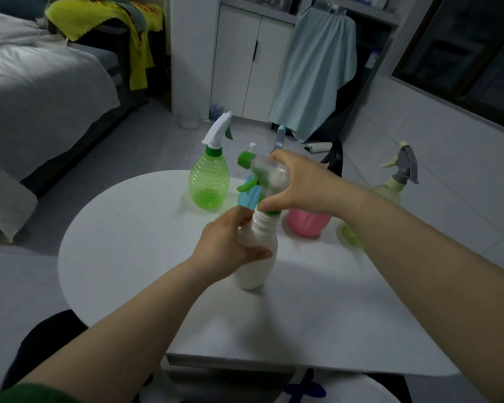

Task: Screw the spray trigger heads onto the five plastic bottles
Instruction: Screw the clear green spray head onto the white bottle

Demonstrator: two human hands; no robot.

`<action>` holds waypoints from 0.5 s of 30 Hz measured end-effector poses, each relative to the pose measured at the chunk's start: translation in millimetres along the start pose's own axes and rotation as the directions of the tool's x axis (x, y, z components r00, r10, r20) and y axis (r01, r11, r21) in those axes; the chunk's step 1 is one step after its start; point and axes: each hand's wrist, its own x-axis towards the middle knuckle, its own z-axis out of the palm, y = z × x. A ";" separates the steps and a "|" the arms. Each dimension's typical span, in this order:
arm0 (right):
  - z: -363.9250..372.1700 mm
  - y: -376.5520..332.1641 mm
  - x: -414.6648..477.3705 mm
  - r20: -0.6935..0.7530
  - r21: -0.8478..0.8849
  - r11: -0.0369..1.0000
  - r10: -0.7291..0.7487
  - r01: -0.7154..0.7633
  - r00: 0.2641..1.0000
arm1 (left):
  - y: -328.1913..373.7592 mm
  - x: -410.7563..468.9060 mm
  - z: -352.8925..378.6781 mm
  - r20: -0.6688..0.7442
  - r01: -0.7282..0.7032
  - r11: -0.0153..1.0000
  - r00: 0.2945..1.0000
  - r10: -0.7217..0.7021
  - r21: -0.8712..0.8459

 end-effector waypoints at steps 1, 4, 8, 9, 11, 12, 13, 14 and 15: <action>1.7 0.9 0.2 -0.026 -0.017 1.000 -0.001 0.001 1.000 | 0.2 -0.6 0.2 -0.007 0.000 1.000 1.000 0.000 0.002; 2.8 3.5 -2.8 -0.043 -0.055 0.998 -0.020 0.018 0.999 | 1.1 -1.5 0.7 -0.015 0.004 1.000 1.000 -0.004 -0.004; -8.1 4.1 -5.0 0.123 0.008 1.000 -0.027 0.026 0.992 | 1.9 -1.0 -0.2 0.004 0.014 1.000 1.000 -0.014 -0.020; -11.2 3.8 -5.0 0.163 0.014 1.000 -0.024 0.022 0.986 | 2.1 -1.0 -0.5 0.008 0.015 1.000 1.000 -0.015 -0.026; -13.7 3.8 -3.7 0.203 0.029 0.999 -0.024 0.018 0.979 | 2.0 -1.0 -0.7 0.015 0.014 0.999 1.000 -0.014 -0.032; -13.2 4.3 -2.8 0.200 0.039 0.999 -0.025 0.017 0.979 | 1.9 -0.9 -0.6 0.016 0.013 0.999 1.000 -0.013 -0.034; -12.2 4.8 -1.8 0.188 0.043 0.999 -0.027 0.020 0.982 | 1.7 -0.9 -0.4 0.014 0.011 0.999 1.000 -0.011 -0.035; -10.8 5.2 -1.0 0.172 0.040 0.999 -0.032 0.025 0.985 | 1.5 -0.7 -0.2 0.009 0.009 0.999 1.000 -0.009 -0.035; -9.7 5.2 -0.5 0.154 0.029 0.999 -0.037 0.032 0.987 | 1.1 -0.5 0.1 0.005 0.006 0.999 1.000 -0.006 -0.033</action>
